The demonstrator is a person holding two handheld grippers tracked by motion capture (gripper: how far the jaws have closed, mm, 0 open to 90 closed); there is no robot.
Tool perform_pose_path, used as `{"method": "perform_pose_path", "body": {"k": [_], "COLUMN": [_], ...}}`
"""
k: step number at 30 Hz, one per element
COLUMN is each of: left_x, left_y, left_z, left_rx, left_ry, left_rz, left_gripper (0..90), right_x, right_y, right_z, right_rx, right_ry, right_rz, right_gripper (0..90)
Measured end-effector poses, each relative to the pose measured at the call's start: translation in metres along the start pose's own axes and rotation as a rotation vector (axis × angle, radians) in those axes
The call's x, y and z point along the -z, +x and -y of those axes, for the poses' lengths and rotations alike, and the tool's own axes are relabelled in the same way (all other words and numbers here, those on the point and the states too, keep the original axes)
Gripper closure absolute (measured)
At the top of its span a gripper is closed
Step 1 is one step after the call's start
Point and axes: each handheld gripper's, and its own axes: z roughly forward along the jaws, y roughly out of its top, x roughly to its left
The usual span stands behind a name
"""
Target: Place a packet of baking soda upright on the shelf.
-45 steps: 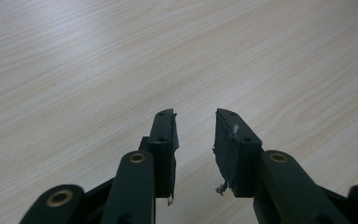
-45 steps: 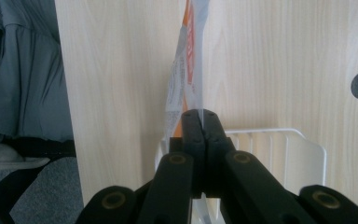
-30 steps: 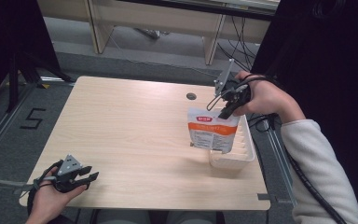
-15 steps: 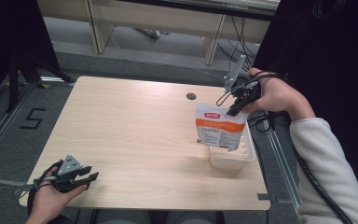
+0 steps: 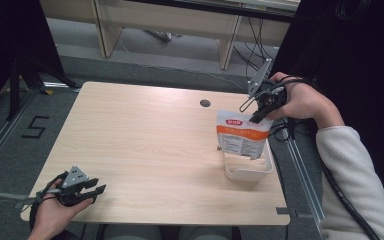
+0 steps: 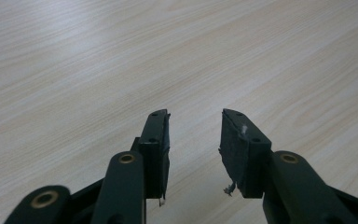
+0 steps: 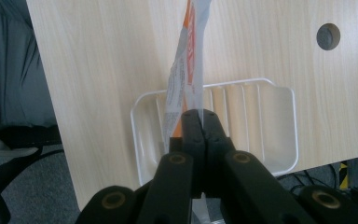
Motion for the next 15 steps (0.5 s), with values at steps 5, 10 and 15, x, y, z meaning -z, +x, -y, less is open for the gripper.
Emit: {"method": "perform_pose_path", "body": {"k": [5, 10, 15], "left_x": [-0.0004, -0.0010, -0.0007], "left_y": [-0.0012, 0.0004, 0.0002], "left_z": [0.0004, -0.0001, -0.0001], "left_rx": [0.016, -0.005, -0.005], "left_ry": [-0.004, -0.010, -0.006], "left_rz": [0.004, 0.009, 0.009], "left_gripper": [61.2, 61.2, 61.4], "right_x": [-0.0005, -0.0011, 0.0001], "right_y": [0.0000, -0.0007, -0.0005], "right_z": [0.0018, 0.0039, 0.0048], "right_rx": [0.000, 0.005, 0.013], "right_ry": [0.015, 0.022, 0.024], "right_rz": [0.001, -0.003, 0.005], "right_gripper": [90.0, 90.0, 90.0]}}
